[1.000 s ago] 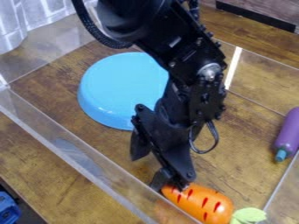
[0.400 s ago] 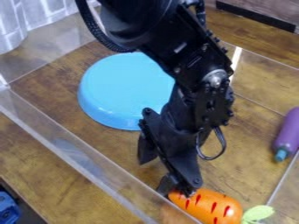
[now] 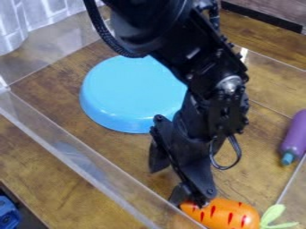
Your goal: Remove the lemon from the blue tray and put it on the table
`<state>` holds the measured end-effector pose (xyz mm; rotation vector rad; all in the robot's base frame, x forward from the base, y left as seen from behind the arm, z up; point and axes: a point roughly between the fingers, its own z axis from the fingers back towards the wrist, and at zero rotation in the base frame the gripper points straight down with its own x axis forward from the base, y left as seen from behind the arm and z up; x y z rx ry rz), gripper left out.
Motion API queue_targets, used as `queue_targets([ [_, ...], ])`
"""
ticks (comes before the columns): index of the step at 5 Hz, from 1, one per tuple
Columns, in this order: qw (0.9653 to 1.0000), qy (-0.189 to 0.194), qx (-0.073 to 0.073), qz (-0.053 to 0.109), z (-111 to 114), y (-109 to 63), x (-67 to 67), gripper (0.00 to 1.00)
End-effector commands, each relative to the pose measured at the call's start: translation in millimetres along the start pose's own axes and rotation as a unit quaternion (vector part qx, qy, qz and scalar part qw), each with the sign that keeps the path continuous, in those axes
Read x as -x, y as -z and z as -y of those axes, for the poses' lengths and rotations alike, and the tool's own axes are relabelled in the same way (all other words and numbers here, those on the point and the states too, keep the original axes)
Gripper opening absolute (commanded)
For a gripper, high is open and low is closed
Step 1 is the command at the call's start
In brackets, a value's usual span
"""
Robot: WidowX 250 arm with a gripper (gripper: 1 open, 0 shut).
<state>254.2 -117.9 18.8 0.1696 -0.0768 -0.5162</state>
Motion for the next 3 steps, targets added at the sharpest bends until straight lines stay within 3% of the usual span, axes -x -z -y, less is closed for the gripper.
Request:
queue_targets([
  [1,0.9997,0.024,0.007,0.007,13.0,-2.4,-2.1,1.00],
  [3,0.9995,0.026,0.011,0.011,15.6,-3.1,-5.9,1.00],
])
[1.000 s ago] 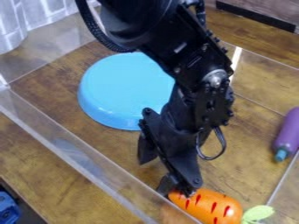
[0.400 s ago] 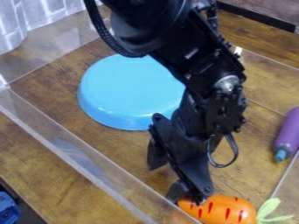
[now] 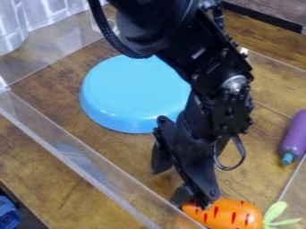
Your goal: Remove the lemon from the blue tray and put it on the table
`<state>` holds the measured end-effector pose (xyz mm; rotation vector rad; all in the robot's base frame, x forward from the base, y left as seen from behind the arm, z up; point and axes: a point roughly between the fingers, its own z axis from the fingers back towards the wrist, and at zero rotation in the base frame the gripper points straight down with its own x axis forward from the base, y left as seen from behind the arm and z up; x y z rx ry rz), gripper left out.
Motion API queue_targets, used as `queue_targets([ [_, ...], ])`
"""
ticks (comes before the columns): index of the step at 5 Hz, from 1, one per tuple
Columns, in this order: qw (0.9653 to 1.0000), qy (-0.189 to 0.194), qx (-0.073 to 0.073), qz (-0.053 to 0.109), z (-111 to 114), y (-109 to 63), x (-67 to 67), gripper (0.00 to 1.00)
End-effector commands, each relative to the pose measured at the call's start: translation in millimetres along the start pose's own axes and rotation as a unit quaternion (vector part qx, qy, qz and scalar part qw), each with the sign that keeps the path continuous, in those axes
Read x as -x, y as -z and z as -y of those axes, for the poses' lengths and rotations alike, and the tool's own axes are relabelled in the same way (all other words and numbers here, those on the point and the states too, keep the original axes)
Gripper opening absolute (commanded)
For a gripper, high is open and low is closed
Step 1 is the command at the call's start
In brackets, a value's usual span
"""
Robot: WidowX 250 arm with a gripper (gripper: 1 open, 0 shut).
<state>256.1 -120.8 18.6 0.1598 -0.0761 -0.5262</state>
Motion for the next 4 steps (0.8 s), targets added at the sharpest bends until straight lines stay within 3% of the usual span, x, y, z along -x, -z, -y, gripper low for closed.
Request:
queue_targets([
  [1,0.9997,0.021,0.009,0.011,14.8,-3.2,-5.3,1.00],
  [4,0.9994,0.023,0.018,0.018,17.9,-4.5,-11.7,1.00],
])
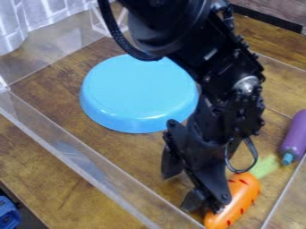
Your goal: Remove the lemon from the blue tray and put it on the table
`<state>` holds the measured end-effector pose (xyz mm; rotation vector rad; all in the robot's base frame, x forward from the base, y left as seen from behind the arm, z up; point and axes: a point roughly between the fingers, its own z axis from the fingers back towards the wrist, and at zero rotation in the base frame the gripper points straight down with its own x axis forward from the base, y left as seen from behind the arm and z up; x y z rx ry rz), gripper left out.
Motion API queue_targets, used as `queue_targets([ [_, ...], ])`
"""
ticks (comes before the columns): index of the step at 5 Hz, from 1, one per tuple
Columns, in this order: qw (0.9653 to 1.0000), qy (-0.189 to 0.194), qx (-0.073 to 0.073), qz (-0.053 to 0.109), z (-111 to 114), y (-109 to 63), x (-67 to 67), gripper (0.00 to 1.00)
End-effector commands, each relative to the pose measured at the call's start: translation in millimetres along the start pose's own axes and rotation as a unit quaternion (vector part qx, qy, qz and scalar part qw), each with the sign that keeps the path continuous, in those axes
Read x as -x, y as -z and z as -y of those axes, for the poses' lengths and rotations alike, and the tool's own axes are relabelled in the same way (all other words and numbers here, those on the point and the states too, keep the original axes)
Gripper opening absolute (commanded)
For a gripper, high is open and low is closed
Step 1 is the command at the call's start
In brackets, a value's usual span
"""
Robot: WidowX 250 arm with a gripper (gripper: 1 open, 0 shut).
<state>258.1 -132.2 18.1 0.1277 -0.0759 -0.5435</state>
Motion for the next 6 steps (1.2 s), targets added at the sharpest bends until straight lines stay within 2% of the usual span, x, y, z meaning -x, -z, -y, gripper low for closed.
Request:
queue_targets([
  [1,0.9996,0.020,0.006,0.018,12,-4.6,-7.5,1.00],
  [3,0.9991,0.029,0.013,0.027,20,-5.3,-12.3,1.00],
  [4,0.9989,0.032,0.017,0.029,21,-5.6,-12.2,0.00],
  [6,0.9986,0.035,0.024,0.032,24,-6.6,-12.6,0.00],
])
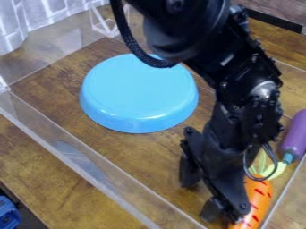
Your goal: Remove the lemon from the blue tray and put it on the table
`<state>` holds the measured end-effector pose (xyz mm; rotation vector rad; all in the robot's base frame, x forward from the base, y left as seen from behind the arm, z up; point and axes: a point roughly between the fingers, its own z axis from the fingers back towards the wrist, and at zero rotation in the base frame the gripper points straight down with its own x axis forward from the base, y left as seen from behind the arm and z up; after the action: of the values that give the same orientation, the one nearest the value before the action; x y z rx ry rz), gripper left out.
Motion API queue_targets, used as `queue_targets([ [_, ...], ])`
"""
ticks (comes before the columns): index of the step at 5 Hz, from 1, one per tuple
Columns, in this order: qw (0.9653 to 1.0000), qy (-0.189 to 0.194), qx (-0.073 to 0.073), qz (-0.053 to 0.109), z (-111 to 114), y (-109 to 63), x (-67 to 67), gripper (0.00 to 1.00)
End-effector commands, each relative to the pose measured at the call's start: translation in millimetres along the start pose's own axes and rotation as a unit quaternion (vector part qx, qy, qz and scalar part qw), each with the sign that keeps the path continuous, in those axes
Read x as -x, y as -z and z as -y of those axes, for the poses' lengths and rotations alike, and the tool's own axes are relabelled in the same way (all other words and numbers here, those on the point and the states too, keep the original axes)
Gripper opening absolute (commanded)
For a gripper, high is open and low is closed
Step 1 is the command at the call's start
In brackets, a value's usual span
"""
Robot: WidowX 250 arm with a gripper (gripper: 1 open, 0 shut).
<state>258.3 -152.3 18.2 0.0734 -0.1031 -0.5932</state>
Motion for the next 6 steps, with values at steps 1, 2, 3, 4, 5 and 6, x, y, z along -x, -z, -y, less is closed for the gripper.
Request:
queue_targets([
  [1,0.9998,0.014,0.004,0.010,8.0,-4.7,-3.6,0.00],
  [2,0.9998,0.016,0.007,0.010,9.3,-5.1,-4.8,0.00],
  [3,0.9997,0.019,0.011,0.010,10.7,-5.2,-5.8,0.00],
  [4,0.9996,0.021,0.014,0.010,11.8,-5.7,-6.7,0.00],
  [5,0.9995,0.023,0.017,0.009,12.3,-6.2,-7.4,0.00],
  [6,0.9995,0.025,0.020,0.008,12.8,-6.7,-8.2,0.00],
])
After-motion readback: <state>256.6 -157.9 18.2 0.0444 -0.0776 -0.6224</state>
